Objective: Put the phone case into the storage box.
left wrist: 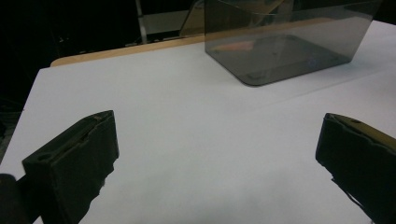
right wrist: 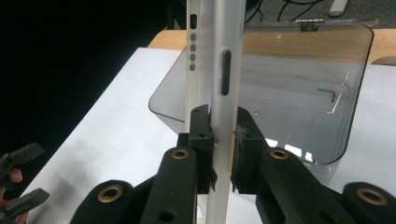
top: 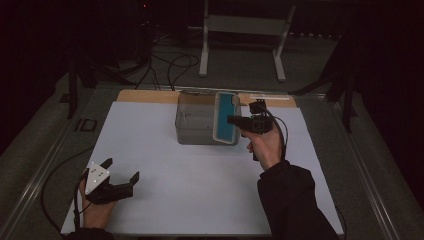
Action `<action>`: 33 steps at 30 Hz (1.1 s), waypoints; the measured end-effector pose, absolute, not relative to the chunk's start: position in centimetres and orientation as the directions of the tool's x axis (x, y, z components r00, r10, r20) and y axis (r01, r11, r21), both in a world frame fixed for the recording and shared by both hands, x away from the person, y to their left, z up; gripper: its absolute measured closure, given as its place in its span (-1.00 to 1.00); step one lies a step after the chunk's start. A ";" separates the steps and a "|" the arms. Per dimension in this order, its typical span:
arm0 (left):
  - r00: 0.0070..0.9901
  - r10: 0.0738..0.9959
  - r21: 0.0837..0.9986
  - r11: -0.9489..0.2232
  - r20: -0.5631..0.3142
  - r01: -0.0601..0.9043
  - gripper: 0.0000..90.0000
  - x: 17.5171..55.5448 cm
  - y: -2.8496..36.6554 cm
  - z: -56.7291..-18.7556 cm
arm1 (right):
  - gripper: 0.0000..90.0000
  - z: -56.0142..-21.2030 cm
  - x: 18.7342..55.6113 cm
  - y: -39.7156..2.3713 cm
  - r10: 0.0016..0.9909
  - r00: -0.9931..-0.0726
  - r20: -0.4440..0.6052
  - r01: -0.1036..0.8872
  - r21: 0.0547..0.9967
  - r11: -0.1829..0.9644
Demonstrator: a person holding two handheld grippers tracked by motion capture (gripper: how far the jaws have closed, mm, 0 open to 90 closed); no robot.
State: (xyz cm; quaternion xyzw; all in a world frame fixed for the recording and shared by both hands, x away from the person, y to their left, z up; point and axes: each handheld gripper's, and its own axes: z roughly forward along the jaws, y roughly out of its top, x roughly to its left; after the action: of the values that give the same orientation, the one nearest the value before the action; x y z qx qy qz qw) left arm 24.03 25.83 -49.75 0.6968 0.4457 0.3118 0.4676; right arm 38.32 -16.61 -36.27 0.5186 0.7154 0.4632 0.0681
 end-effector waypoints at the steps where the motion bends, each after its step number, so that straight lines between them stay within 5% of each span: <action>1: 0.409 0.913 0.930 -0.165 0.018 0.329 -0.99 24.0 25.8 -49.8 | 0.81 -36.2 38.4 -16.6 0.804 -0.453 0.385 0.680 0.732 0.033; 33: 0.409 0.912 0.929 -0.169 0.021 0.329 -0.99 24.1 25.8 -49.9 | 0.81 -34.5 41.9 -16.2 0.853 -0.398 0.338 0.704 0.709 0.047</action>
State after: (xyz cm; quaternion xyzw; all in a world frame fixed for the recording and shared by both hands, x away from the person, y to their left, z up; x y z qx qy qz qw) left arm 24.09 25.76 -49.91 0.6978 0.4446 0.3126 0.4667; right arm 41.92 -16.16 -34.46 0.5417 0.7183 0.4279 0.0871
